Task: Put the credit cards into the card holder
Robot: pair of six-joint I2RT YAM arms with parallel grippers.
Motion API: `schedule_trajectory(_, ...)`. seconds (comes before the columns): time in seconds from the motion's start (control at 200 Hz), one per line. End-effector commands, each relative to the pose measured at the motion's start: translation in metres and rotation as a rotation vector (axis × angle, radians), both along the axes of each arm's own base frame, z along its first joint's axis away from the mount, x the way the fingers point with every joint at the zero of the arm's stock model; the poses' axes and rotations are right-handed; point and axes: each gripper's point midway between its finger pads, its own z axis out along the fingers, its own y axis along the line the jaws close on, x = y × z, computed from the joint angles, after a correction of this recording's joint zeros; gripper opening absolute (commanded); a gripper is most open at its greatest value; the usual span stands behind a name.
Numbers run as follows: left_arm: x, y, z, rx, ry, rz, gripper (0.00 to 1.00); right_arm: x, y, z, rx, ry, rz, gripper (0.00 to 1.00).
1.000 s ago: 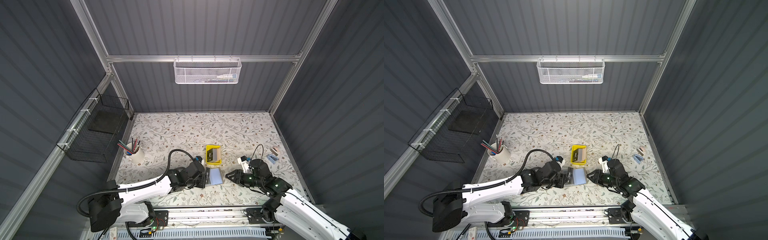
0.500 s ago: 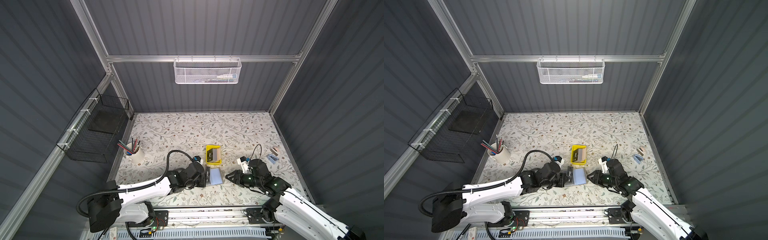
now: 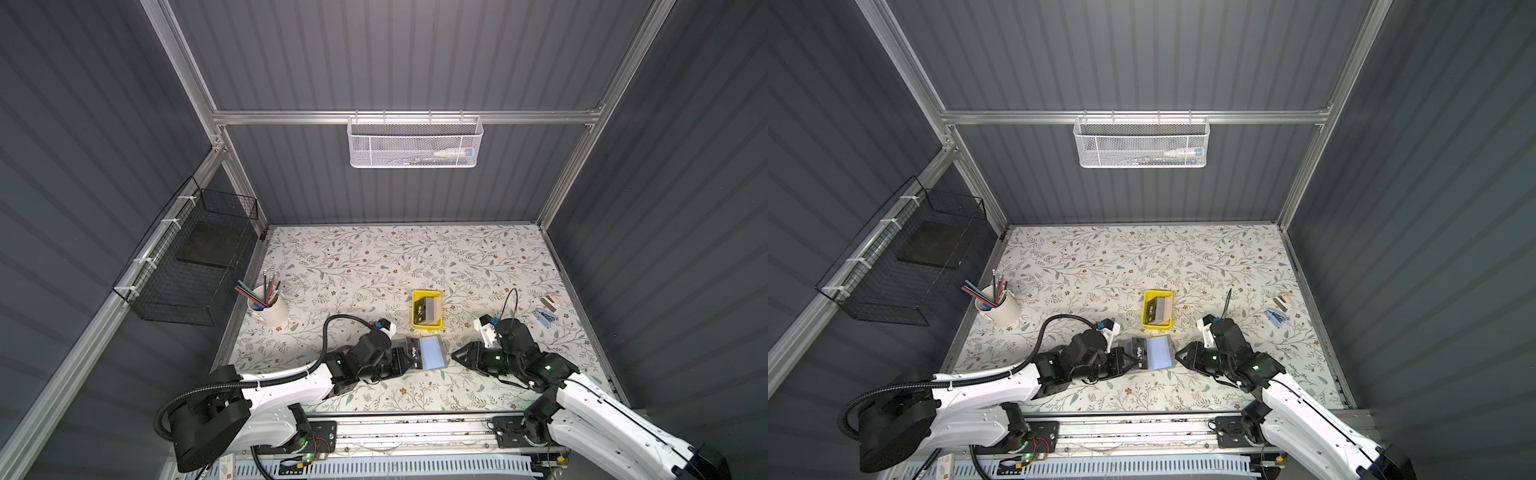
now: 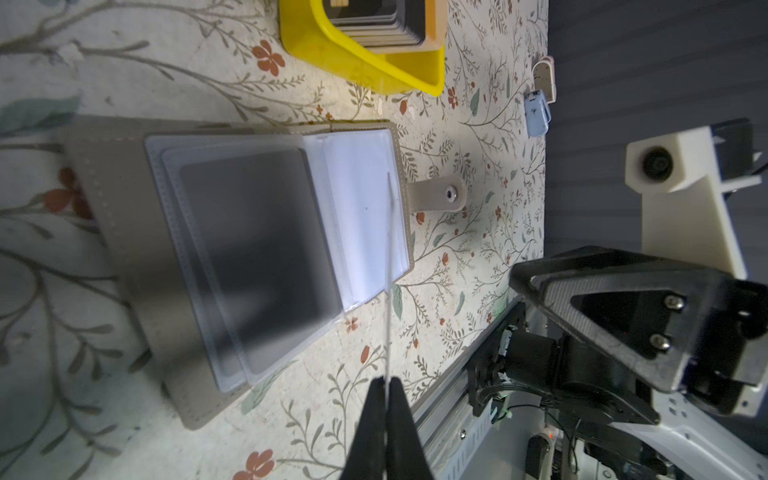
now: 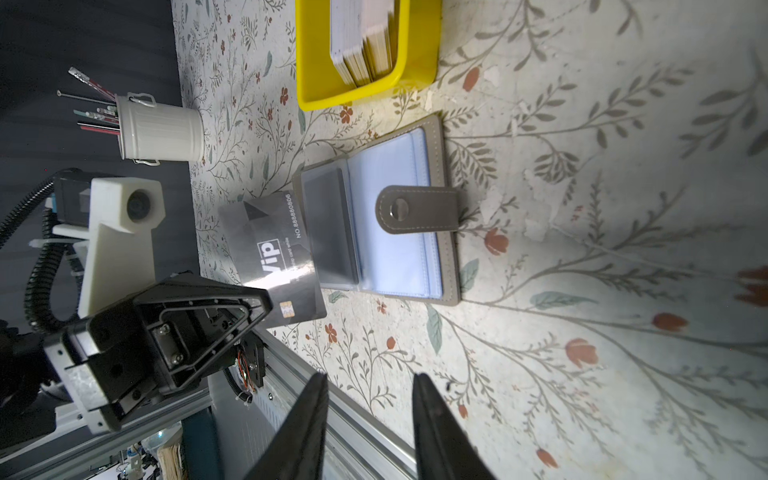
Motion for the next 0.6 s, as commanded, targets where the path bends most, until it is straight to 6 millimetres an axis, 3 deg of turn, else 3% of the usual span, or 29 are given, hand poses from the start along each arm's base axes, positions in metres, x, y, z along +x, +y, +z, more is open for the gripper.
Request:
schedule_trajectory(0.0, 0.0015, -0.003, 0.0149, -0.163, 0.104, 0.051, 0.04, -0.0022, 0.0059, 0.0011, 0.001, -0.015, 0.041, 0.37)
schedule_trajectory(0.39, 0.0027, 0.0049, 0.0142, -0.319, 0.379, 0.246, 0.06, -0.0012, 0.0123, 0.001, -0.027, -0.011, 0.061, 0.37)
schedule_trajectory(0.595, -0.0025, 0.0002, 0.0143, -0.368, 0.452, 0.239, 0.04, -0.0016, 0.0129, -0.0011, -0.03, -0.006, 0.063, 0.37)
